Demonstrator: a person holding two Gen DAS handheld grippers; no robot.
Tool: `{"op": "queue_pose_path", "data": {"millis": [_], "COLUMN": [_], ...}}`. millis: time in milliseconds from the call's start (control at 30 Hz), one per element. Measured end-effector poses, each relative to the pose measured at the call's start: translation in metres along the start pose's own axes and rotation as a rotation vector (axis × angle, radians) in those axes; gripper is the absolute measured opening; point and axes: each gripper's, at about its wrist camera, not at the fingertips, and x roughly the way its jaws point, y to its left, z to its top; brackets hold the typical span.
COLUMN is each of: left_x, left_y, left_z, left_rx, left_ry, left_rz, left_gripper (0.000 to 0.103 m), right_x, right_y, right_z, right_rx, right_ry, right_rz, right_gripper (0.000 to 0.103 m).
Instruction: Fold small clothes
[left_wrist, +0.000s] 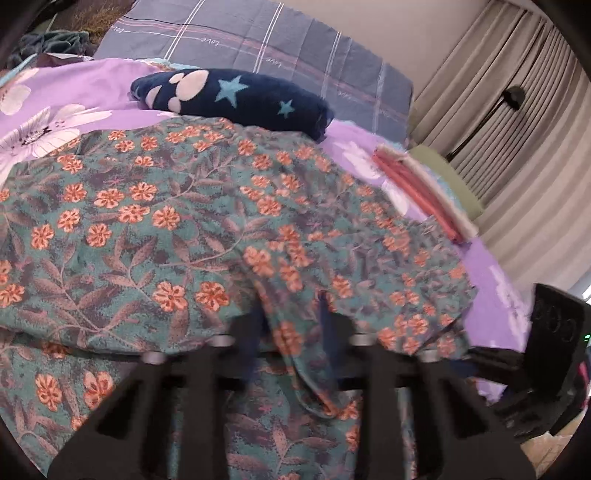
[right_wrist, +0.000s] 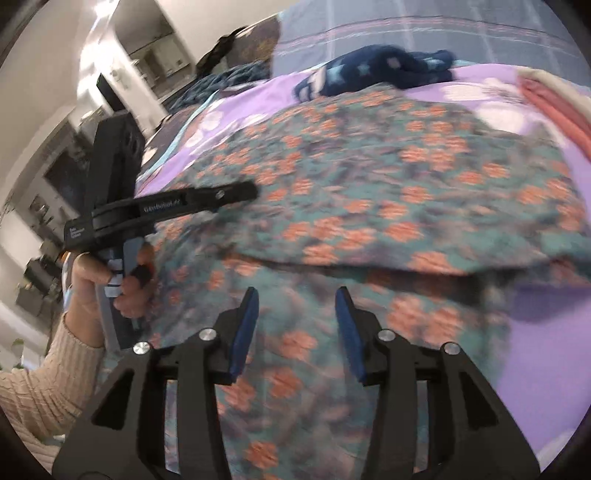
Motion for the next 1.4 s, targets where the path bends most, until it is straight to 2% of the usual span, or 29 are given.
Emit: {"op": "queue_pose_path", "data": {"millis": [67, 167, 233, 300, 400, 533, 633, 733, 767, 933, 967, 1067, 1100, 1267, 1333, 1400], "left_x": [0.001, -0.008, -0.020, -0.041, -0.068, -0.099, -0.117, -0.130, -0.135, -0.124, -0.121, -0.109, -0.108, -0.097, -0.077, -0.044], "left_y": [0.001, -0.008, -0.018, -0.040, -0.074, -0.094, -0.082, -0.047, -0.030, 0.039, 0.048, 0.071, 0.074, 0.067, 0.061, 0.062], "left_z": [0.000, 0.003, 0.011, 0.023, 0.045, 0.073, 0.086, 0.092, 0.090, 0.080, 0.077, 0.066, 0.063, 0.050, 0.046, 0.037], "left_rx": [-0.002, 0.013, 0.022, 0.074, 0.196, 0.265, 0.268, 0.212, 0.188, 0.076, 0.067, 0.046, 0.038, -0.003, -0.007, -0.018], "left_ry": [0.002, -0.030, -0.066, -0.125, -0.190, -0.241, -0.282, -0.285, -0.284, -0.205, -0.196, -0.193, -0.201, -0.211, -0.172, -0.070], "left_rz": [0.016, 0.044, 0.037, 0.026, 0.076, 0.151, 0.273, 0.378, 0.434, 0.555, 0.577, 0.722, 0.744, 0.569, 0.532, 0.492], "left_gripper": [0.004, 0.002, 0.002, 0.002, 0.002, 0.002, 0.002, 0.002, 0.002, 0.003, 0.005, 0.035, 0.036, 0.036, 0.036, 0.040], "right_x": [-0.004, -0.002, 0.000, 0.001, 0.002, 0.002, 0.001, 0.002, 0.002, 0.002, 0.003, 0.003, 0.003, 0.004, 0.004, 0.002], "right_y": [-0.011, -0.026, -0.024, -0.020, -0.021, -0.029, -0.029, -0.027, -0.026, -0.025, -0.024, -0.023, -0.022, -0.022, -0.022, -0.020], "right_z": [-0.003, -0.006, -0.008, -0.007, -0.007, -0.006, -0.007, -0.007, -0.008, -0.007, -0.007, -0.008, -0.008, -0.008, -0.007, -0.007], "right_rx": [0.027, 0.090, 0.066, 0.045, 0.045, 0.081, 0.079, 0.070, 0.069, 0.066, 0.063, 0.057, 0.056, 0.054, 0.051, 0.049], "right_ry": [-0.017, -0.024, -0.030, -0.033, -0.035, -0.037, -0.038, -0.037, -0.036, -0.034, -0.034, -0.033, -0.032, -0.031, -0.031, -0.029], "right_rz": [-0.007, 0.038, 0.033, 0.028, 0.043, 0.092, 0.096, 0.099, 0.099, 0.097, 0.095, 0.090, 0.090, 0.094, 0.091, 0.070], "right_gripper": [0.046, 0.046, 0.051, 0.054, 0.058, 0.059, 0.060, 0.063, 0.064, 0.065, 0.065, 0.066, 0.067, 0.069, 0.068, 0.066]}}
